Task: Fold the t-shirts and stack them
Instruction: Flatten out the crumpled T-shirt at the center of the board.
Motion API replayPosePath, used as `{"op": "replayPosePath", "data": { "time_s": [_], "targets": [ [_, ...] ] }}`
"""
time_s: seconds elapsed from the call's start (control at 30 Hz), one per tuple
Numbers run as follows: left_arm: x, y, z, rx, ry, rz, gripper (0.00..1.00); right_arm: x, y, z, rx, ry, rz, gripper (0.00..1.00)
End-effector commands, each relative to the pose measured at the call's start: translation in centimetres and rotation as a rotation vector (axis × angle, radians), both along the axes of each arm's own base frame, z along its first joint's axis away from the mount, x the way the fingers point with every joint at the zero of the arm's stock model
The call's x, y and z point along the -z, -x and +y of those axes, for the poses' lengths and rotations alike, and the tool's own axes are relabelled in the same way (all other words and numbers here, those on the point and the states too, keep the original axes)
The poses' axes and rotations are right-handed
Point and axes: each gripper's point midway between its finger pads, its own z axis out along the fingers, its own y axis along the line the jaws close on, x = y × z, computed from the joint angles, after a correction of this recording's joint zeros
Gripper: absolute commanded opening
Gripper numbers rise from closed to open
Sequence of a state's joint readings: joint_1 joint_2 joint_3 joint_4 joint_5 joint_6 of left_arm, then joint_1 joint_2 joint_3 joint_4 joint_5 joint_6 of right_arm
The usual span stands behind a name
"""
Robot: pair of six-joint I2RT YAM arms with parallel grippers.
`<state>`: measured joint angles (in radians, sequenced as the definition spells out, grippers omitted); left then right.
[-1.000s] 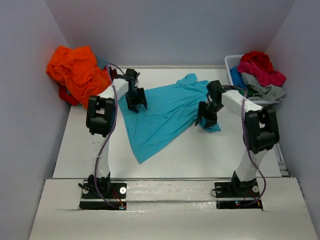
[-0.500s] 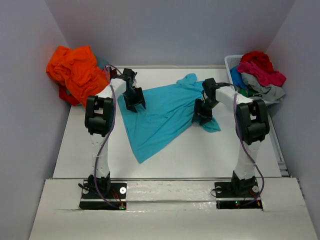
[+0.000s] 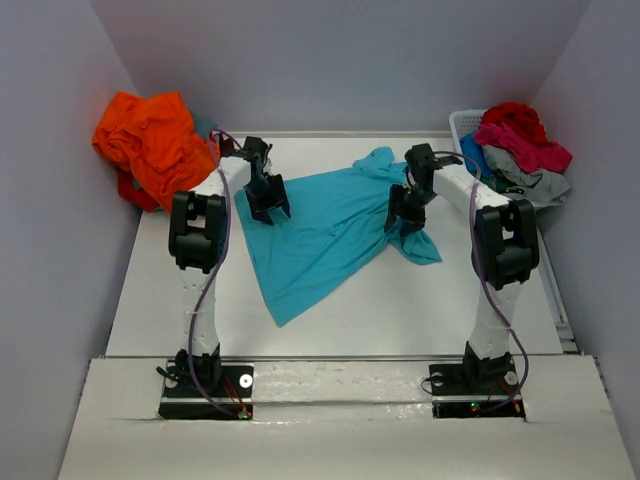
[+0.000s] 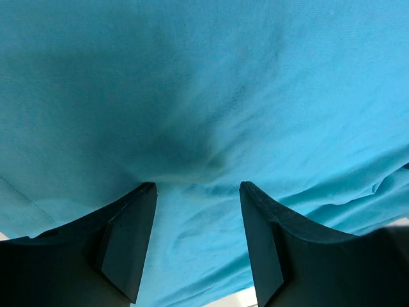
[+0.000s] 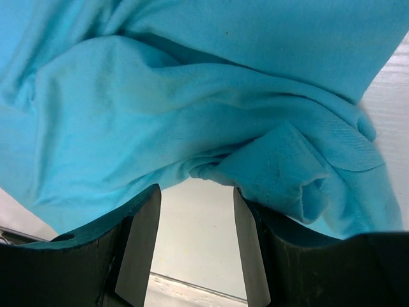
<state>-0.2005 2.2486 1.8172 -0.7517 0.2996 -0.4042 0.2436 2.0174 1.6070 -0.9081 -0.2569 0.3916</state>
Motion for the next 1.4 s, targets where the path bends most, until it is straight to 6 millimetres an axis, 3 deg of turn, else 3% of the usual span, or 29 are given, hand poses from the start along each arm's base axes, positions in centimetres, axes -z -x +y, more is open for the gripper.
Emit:
{"op": "replayPosePath", "data": {
  "time_s": [0.0, 0.13, 0.47, 0.7, 0.8, 1.1, 1.37],
  "targets": [
    [0.6, 0.1, 1.5, -0.005, -0.034, 0.008, 0.67, 0.3, 1.1, -0.1, -0.019, 0.016, 0.007, 0.55],
    [0.7, 0.2, 1.5, -0.004, -0.032, 0.014, 0.67, 0.1, 1.6, -0.6, -0.022, 0.034, 0.001, 0.55],
    [0.9, 0.3, 1.9, -0.013, -0.030, 0.021, 0.67, 2.1, 1.6, -1.9, 0.009, 0.111, 0.011, 0.53],
    [0.9, 0.4, 1.8, -0.010, -0.025, 0.018, 0.67, 4.0, 1.6, -1.2, 0.009, 0.099, 0.045, 0.27],
    [0.8, 0.4, 1.8, -0.010, -0.023, 0.017, 0.67, 4.6, 2.0, -0.9, -0.005, 0.105, 0.058, 0.24],
    [0.9, 0.5, 2.2, -0.018, -0.020, 0.021, 0.67, 5.9, 3.7, -0.4, -0.040, 0.124, 0.098, 0.27],
    [0.9, 0.6, 2.1, -0.018, -0.018, 0.023, 0.67, 6.1, 4.7, -1.6, -0.035, 0.217, 0.094, 0.30]
  ]
}}
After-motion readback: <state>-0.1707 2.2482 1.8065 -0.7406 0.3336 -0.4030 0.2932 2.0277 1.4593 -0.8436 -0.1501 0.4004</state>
